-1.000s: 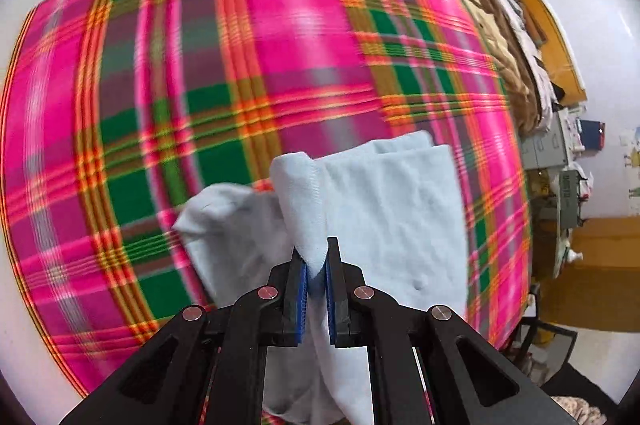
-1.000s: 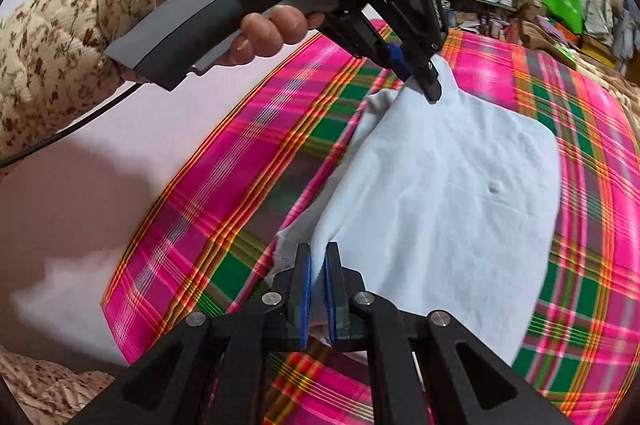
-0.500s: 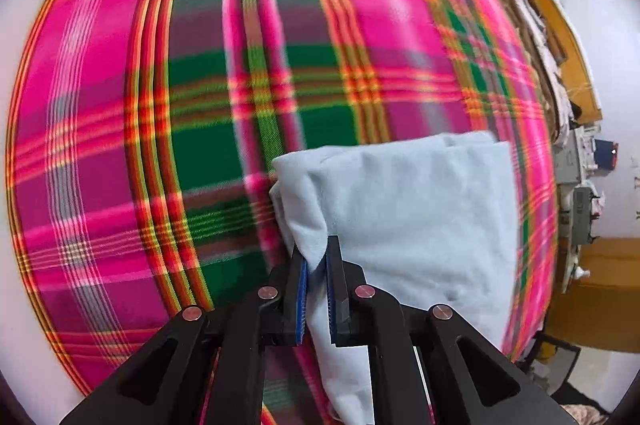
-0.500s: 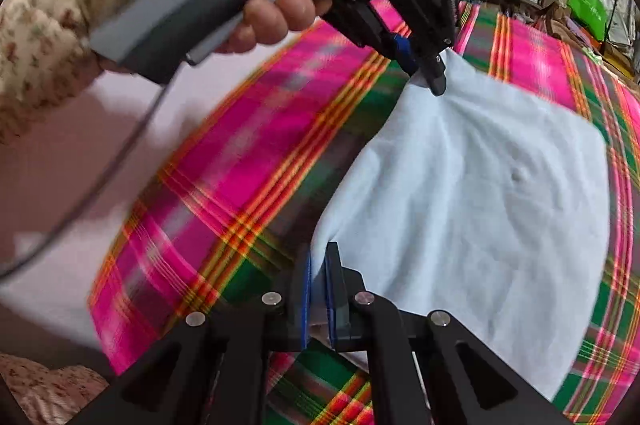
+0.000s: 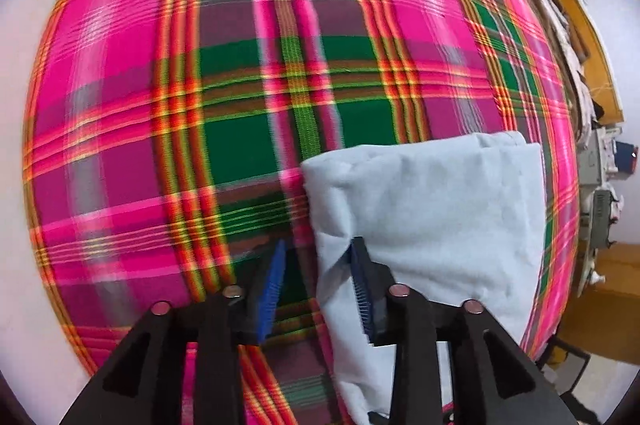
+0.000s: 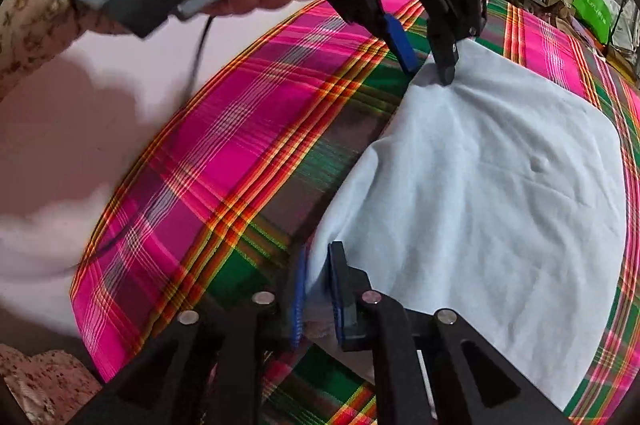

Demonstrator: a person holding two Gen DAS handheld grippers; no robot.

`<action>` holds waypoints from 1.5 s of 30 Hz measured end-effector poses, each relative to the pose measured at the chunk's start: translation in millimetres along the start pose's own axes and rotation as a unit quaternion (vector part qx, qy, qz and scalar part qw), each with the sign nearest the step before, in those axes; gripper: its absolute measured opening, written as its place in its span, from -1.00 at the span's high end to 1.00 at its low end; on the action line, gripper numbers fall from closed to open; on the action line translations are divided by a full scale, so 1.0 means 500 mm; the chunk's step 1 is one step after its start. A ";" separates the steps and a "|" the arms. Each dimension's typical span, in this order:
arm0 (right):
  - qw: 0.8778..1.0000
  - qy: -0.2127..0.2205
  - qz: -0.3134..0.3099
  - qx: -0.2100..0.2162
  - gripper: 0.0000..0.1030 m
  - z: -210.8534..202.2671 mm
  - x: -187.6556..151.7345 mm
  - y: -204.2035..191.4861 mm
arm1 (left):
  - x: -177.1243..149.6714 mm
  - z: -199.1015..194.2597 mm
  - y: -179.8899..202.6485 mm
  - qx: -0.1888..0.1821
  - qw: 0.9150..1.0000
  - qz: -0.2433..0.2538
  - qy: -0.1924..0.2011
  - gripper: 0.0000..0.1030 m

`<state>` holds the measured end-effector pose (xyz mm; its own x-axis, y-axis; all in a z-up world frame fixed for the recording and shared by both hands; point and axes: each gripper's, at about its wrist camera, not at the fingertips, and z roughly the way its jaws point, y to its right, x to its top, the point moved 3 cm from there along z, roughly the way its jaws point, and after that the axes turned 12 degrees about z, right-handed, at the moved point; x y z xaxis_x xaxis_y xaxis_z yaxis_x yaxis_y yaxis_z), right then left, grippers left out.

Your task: Fold clothes

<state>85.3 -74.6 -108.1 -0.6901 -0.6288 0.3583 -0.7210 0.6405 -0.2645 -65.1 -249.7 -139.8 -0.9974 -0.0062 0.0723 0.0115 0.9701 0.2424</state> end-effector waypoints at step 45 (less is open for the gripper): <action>0.994 0.017 0.016 -0.104 0.51 -0.079 0.021 0.051 | -0.074 -0.122 0.100 -0.015 0.999 -0.002 0.048 0.18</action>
<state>62.2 -47.4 -75.9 -0.7077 -0.5937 0.3830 -0.6674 0.7396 -0.0867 -23.3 -215.9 -71.7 -0.9858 -0.0349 0.1641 0.0113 0.9622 0.2722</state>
